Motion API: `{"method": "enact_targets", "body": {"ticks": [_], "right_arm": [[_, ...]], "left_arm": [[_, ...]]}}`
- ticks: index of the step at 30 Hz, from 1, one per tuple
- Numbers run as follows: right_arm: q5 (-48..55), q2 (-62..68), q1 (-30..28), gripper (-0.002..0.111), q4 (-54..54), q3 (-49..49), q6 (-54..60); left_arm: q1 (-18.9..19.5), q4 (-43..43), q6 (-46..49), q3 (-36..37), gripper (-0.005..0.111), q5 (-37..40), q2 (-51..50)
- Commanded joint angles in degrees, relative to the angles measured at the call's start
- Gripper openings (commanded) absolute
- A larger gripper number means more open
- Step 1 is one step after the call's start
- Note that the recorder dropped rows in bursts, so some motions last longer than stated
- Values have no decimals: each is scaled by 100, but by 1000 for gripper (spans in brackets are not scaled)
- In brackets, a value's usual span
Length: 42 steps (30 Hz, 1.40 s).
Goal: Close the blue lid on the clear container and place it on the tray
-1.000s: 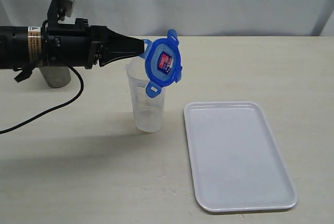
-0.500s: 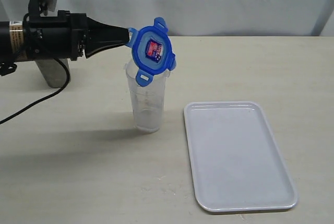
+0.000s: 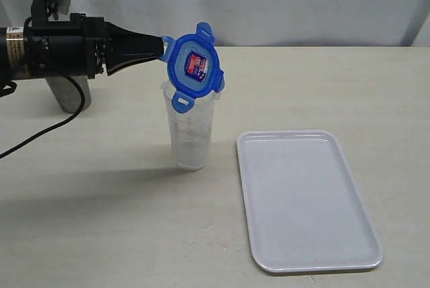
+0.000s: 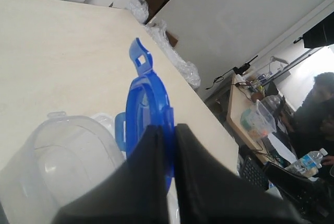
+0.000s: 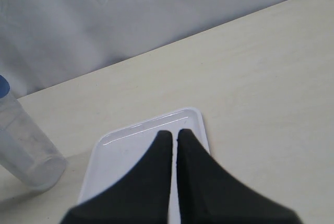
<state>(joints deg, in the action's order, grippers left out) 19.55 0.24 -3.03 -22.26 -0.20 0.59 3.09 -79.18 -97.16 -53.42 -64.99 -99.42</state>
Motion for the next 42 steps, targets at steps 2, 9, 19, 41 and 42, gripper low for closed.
{"method": "enact_targets", "body": {"ticks": [2, 9, 19, 41, 42], "right_arm": [[11, -24, -16, 4, -4, 20, -4], [11, -24, -16, 4, -4, 20, -4], [11, -24, -16, 4, -4, 20, -4], [11, -24, -15, 4, 643, 20, 174], [11, -24, -15, 4, 643, 20, 174]], "left_arm": [[14, 174, -40, 5, 0, -224, 2], [-1, 603, -12, 5, 0, -497, 2], [-639, 501, -37, 5, 0, -497, 2], [-639, 252, -63, 5, 0, -497, 2], [-639, 241, -78, 5, 0, -497, 2]]}}
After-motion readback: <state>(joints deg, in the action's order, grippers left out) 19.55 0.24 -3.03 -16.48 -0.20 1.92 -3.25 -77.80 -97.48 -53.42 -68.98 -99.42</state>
